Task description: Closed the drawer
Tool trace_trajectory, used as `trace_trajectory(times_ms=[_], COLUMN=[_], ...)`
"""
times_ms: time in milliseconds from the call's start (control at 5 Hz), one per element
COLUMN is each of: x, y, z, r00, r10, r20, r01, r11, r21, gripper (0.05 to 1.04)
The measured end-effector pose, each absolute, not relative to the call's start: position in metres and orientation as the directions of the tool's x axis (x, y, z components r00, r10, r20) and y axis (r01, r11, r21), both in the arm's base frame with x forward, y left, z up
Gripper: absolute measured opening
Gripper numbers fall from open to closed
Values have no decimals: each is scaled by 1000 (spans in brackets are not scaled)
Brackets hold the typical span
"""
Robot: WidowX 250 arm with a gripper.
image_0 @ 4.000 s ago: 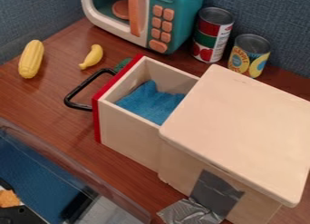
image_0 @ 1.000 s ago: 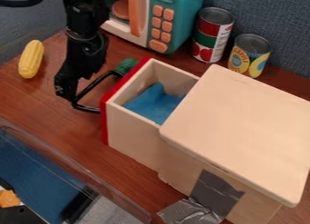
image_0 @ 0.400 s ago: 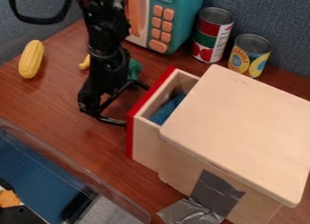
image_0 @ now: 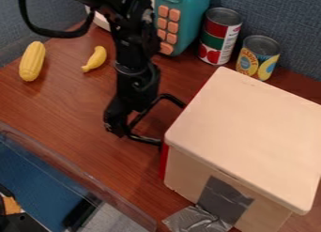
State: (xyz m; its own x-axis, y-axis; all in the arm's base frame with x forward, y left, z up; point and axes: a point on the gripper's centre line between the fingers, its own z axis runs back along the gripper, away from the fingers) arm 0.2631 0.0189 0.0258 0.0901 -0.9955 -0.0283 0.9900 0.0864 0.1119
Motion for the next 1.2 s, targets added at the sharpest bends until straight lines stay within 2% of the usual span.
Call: trace_trajectory(times_ms=[400, 600, 800, 1000, 1200], x=[258, 256, 254, 244, 223], y=[-2, 22, 78, 116, 135], z=[34, 43, 81, 107, 133], r00=[61, 204, 449, 636, 808], r10=[-998, -978, -883, -748, -547], r20=[14, 46, 135, 187, 218], r01=[989, 970, 862, 731, 537], r11=[63, 209, 468, 662, 836], r21=[132, 123, 197, 162, 108], gripper=[1001, 1000, 1000, 1000, 1000])
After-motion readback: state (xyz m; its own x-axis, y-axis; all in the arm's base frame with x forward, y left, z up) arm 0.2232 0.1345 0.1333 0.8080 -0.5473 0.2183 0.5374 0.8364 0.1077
